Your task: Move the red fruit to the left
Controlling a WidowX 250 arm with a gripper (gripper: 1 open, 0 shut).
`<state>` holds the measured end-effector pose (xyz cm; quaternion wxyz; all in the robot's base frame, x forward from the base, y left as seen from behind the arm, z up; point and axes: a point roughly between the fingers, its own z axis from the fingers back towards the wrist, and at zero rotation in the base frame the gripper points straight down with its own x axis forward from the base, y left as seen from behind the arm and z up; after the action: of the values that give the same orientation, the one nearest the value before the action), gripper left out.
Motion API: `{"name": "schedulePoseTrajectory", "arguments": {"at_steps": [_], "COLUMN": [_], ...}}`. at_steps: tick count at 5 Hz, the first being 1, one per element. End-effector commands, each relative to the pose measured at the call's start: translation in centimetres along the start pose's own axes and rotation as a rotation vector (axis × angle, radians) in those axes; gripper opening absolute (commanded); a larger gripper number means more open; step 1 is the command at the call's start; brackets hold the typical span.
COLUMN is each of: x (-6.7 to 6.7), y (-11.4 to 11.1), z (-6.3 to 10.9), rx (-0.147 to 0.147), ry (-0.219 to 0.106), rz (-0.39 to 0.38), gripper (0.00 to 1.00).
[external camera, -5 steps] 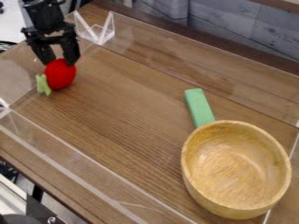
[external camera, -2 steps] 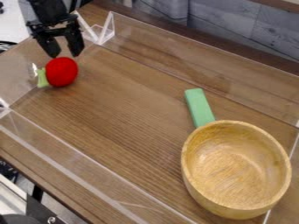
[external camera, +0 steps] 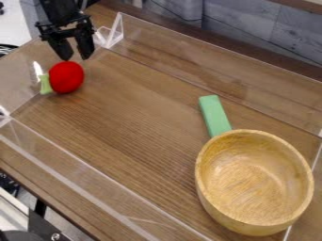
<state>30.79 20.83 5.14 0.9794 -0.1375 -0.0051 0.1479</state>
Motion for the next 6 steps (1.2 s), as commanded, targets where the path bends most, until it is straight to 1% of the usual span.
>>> {"name": "schedulePoseTrajectory", "arguments": {"at_steps": [1, 2, 4, 6], "x": [1.1, 0.9, 0.3, -0.1], "y": [-0.3, -0.7, -0.9, -0.1], "z": [2.0, 2.8, 3.8, 3.6], "rx": [0.024, 0.015, 0.018, 0.020], "ry": [-0.063, -0.065, -0.052, -0.039], "rz": [0.000, 0.002, 0.010, 0.015], "gripper": [1.00, 1.00, 1.00, 1.00]}}
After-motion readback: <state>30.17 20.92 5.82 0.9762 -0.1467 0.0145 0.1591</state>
